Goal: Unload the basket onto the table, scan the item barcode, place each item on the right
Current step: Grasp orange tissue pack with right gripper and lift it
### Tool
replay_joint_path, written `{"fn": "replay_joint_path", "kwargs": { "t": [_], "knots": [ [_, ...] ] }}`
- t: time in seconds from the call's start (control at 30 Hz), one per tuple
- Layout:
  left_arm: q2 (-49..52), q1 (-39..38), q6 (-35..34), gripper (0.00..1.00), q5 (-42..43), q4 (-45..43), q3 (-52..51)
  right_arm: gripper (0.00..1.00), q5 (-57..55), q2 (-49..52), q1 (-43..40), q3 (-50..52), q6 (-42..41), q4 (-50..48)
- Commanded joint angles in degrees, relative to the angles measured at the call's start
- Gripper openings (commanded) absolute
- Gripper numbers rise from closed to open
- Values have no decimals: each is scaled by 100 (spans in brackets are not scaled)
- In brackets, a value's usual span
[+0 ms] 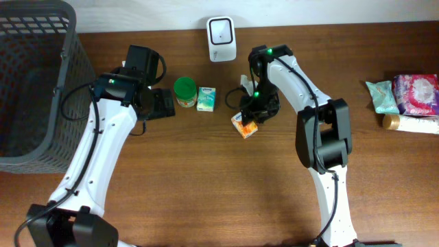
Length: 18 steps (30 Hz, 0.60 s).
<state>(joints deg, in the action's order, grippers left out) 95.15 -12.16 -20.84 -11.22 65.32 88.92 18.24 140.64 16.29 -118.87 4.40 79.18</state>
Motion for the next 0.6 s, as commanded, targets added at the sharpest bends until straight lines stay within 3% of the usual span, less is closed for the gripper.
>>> {"fn": "replay_joint_path", "kwargs": {
  "t": [0.0,0.03,0.07,0.1,0.2,0.3,0.47,0.57],
  "knots": [
    [-24,-15,-57,99,-61,-9,9,42,306,-63,26,417,-39,-304],
    [-24,-15,-57,99,-61,-9,9,26,549,-63,24,470,-42,-367],
    [-24,-15,-57,99,-61,-9,9,18,649,-66,24,468,-87,-361],
    [-24,-15,-57,99,-61,-9,9,5,767,-81,22,385,-157,-302],
    [-24,-15,-57,99,-59,-9,9,4,1346,-81,-90,-245,-188,61],
    [-24,-15,-57,99,-61,-9,9,4,2758,-81,-431,-1005,-68,243],
    [-24,-15,-57,99,-61,-9,9,4,5075,-72,-1086,-1084,962,249],
    [-24,-15,-57,99,-61,-9,9,4,5329,-72,-1187,-1084,1198,247]
  ]
}}
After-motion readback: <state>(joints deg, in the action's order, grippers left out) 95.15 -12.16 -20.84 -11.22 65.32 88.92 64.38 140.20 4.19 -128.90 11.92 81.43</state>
